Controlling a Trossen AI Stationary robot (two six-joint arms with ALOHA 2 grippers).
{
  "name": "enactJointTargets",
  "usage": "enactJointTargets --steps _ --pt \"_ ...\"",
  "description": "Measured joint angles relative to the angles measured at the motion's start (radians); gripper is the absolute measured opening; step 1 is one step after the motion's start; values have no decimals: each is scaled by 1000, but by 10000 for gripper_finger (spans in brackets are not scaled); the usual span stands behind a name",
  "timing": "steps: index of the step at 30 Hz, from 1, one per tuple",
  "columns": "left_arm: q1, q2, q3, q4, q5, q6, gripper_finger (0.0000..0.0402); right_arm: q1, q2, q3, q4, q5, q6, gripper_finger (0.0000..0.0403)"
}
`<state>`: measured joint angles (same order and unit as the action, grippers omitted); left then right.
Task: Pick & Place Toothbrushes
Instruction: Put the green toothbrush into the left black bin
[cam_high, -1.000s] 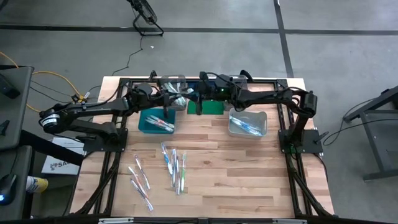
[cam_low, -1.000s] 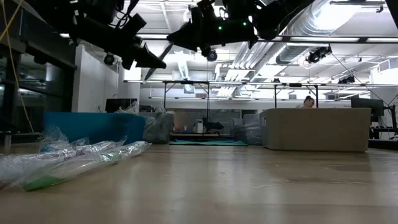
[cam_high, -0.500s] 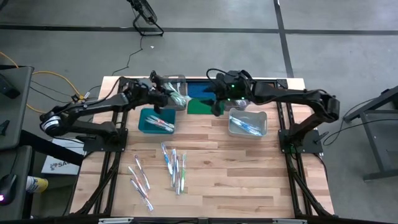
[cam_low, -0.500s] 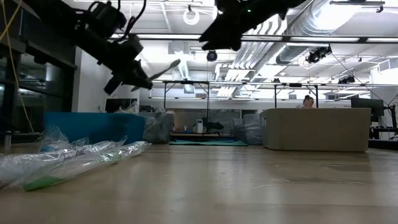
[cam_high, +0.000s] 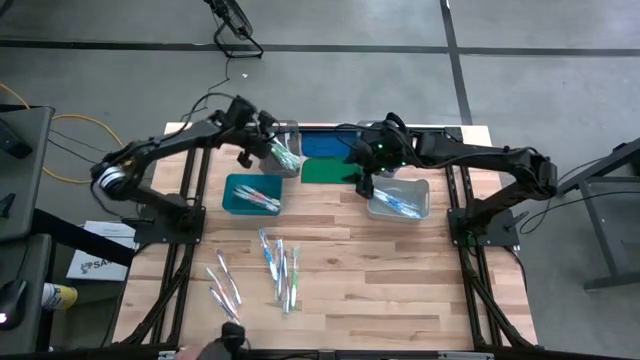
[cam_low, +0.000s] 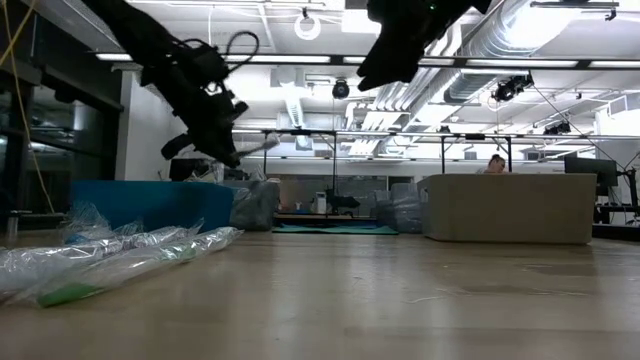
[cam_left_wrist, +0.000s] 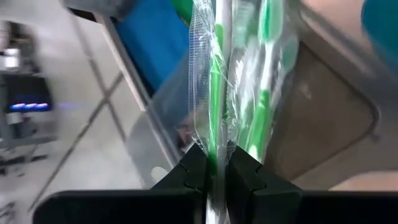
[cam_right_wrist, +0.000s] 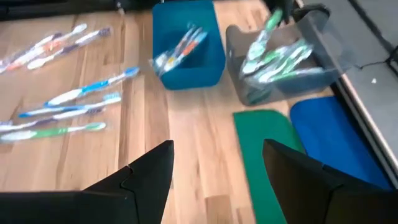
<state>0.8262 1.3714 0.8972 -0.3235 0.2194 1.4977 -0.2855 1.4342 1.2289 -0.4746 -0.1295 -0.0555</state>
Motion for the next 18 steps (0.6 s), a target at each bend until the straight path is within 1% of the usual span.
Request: enactJointTargets --steps 5,9,13,18 --pt "-2 118 141 -125 -36 95 20 0 0 0 -23 0 2 240" --pt "-2 198 220 -232 -60 121 20 0 0 -1 -31 -1 3 240" --pt "-1 247 242 -274 -120 160 20 0 0 -1 -38 -1 3 240" --pt "-1 305 242 -241 -163 204 20 0 0 -1 -36 0 3 240"
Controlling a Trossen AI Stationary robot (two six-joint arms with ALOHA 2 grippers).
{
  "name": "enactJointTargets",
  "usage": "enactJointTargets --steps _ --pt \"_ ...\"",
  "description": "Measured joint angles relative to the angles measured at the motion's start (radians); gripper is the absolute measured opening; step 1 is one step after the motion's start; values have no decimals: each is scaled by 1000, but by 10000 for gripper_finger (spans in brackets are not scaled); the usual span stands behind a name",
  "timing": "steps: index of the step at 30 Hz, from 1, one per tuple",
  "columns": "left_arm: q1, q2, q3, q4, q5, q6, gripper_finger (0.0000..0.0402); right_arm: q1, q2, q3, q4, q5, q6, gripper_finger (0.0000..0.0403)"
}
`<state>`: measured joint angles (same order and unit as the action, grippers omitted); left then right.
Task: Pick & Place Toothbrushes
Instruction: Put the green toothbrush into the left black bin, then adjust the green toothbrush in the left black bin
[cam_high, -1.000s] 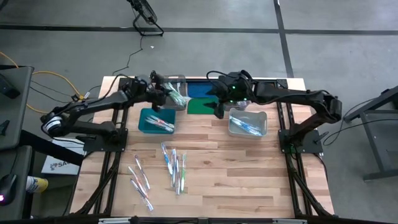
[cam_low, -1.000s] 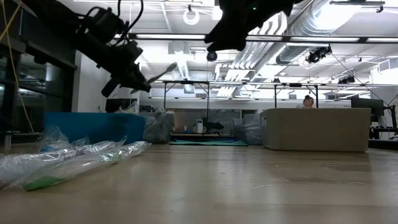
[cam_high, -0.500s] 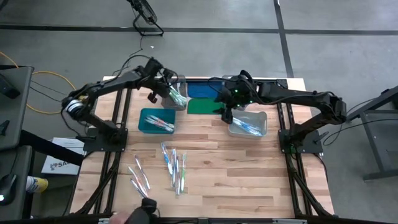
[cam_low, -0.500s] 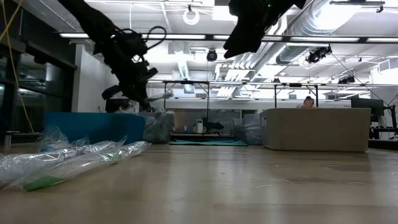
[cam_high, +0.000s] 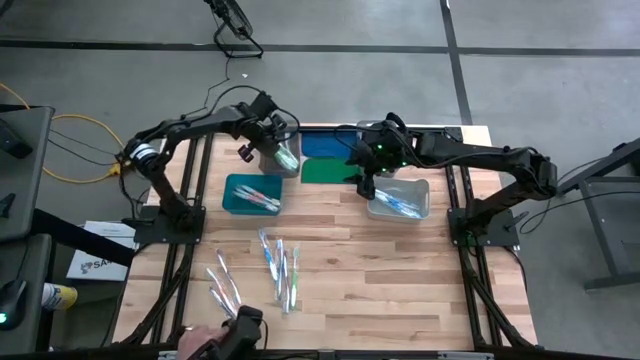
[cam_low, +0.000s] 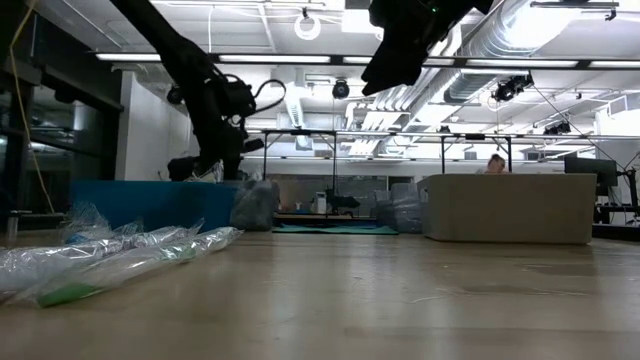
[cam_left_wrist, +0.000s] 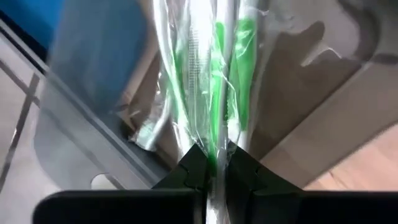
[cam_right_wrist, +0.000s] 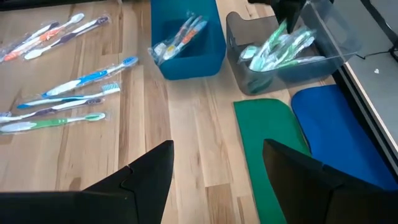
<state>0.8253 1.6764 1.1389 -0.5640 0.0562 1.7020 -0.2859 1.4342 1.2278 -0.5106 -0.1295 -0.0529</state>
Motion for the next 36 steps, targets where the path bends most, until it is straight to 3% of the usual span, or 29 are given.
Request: enactJointTargets --steps 10,19,23,27,36 --pt "-1 56 0 50 -32 44 26 0 0 0 -1 0 7 240" --pt "-1 55 0 70 -63 22 173 0 0 0 -5 0 26 240" --pt "-2 40 46 44 -106 -59 210 1 0 0 -18 -2 31 240" --pt "-4 -10 86 -25 -112 -109 208 6 0 0 -37 0 34 240" --pt "-21 -83 95 -195 -92 -152 153 39 0 0 -60 1 34 240"
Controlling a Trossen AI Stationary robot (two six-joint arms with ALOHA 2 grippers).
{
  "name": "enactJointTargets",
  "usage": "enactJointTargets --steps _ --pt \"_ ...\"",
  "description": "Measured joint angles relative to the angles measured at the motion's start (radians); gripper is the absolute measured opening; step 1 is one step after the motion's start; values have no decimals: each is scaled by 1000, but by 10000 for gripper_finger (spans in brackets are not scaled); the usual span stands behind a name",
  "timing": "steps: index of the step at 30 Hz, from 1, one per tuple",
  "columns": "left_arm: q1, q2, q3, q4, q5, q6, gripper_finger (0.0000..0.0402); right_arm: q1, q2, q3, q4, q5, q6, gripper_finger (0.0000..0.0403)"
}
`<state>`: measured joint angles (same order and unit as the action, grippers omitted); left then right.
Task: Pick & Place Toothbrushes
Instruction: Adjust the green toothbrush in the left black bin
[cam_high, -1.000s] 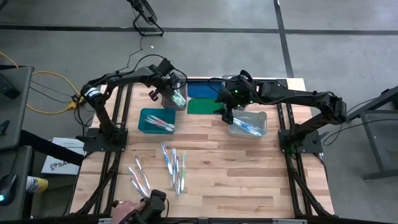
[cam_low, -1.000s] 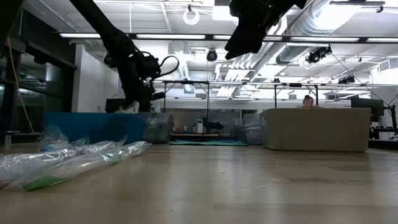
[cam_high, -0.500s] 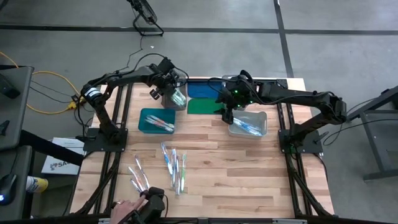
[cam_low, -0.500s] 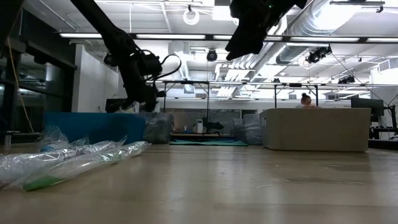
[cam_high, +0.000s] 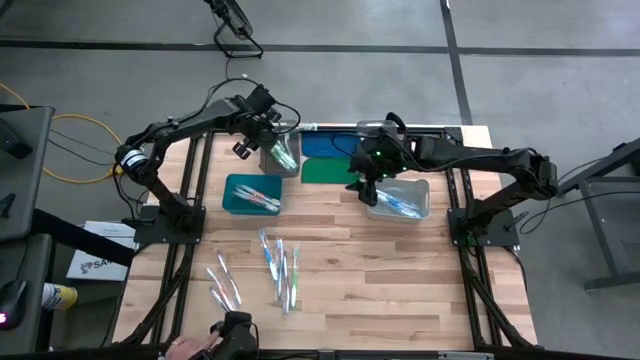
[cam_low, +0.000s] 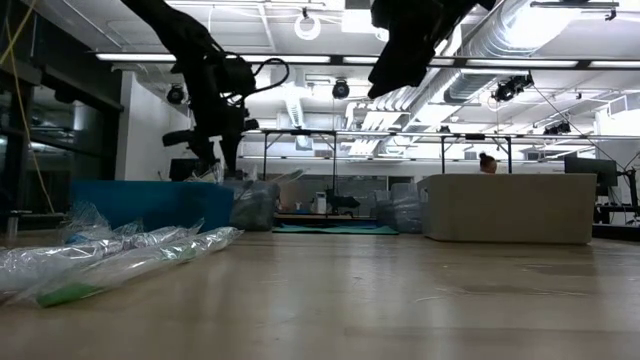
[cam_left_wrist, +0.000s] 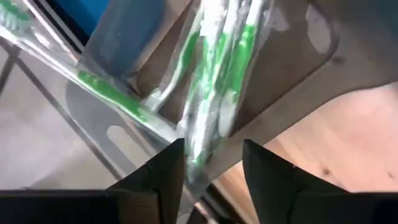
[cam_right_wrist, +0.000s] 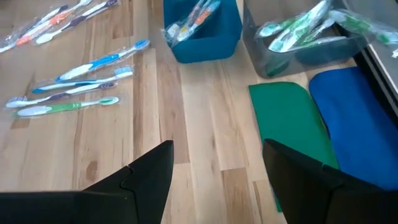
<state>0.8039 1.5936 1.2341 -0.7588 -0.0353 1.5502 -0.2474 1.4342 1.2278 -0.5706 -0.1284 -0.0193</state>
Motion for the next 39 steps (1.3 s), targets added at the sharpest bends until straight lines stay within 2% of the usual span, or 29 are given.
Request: enactJointTargets --steps 4,10,13,17,20,24,27,39 --pt "-1 0 -5 51 14 -100 126 -1 0 0 -1 51 -1 240" --pt "1 0 -6 292 124 -279 90 -1 0 0 -12 79 0 240" --pt "-15 13 -6 394 170 -297 86 -1 0 0 -21 78 0 240" --pt "-45 45 -6 483 187 -275 114 -1 0 0 -26 78 0 240" --pt "-58 81 -6 546 176 -282 160 -1 0 0 -26 78 0 240" --pt "-59 128 -7 620 111 -324 221 -1 0 0 -26 78 -1 240" --pt "-58 159 -7 649 96 -357 249 -1 0 0 -26 77 -3 240" --pt "-58 221 -7 685 103 -414 257 -1 0 0 -25 78 -7 240"
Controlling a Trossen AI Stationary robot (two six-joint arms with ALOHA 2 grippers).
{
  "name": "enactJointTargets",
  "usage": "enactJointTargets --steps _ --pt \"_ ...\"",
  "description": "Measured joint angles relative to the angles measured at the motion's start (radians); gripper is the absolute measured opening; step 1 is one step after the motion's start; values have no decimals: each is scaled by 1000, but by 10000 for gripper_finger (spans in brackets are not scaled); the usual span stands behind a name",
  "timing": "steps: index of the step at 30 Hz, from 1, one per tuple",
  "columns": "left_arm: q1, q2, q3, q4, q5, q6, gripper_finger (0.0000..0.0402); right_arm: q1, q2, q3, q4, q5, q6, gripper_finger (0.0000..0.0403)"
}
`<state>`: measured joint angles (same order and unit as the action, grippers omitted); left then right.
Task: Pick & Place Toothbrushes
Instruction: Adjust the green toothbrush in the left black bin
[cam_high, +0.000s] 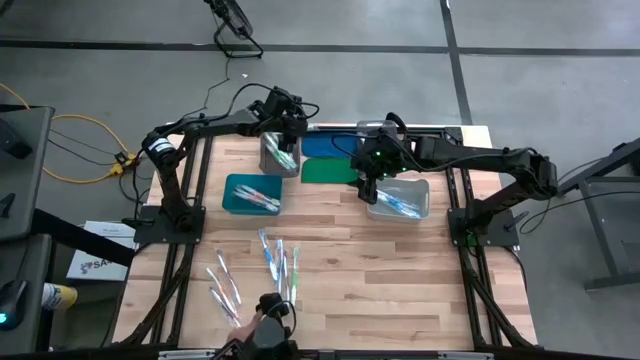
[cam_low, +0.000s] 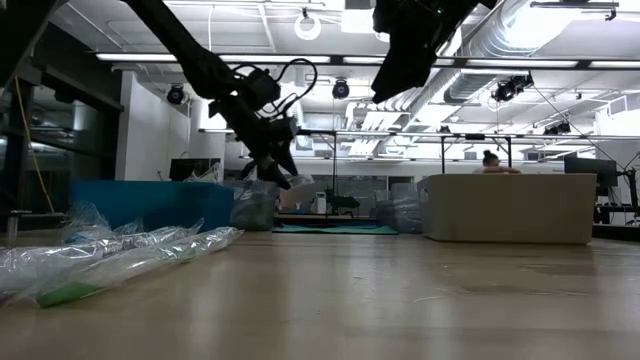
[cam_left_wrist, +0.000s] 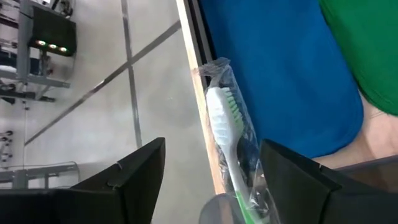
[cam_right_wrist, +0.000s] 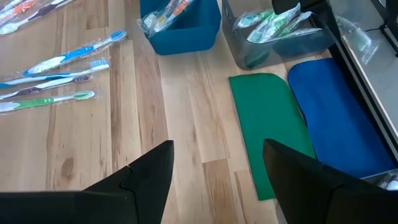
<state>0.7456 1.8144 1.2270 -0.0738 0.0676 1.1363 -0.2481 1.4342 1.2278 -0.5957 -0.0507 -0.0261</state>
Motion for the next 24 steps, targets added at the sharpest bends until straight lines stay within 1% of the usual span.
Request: enactJointTargets --steps 6,10,13,24 --pt "0 0 0 -3 2 -46 256 0 0 0 0 0 2 240" --pt "0 0 0 -11 3 -68 234 0 0 0 1 0 3 240" --pt "0 0 0 -19 3 -69 200 0 0 0 1 0 4 240" --pt "0 0 0 -30 3 -72 51 0 0 0 1 0 13 240"
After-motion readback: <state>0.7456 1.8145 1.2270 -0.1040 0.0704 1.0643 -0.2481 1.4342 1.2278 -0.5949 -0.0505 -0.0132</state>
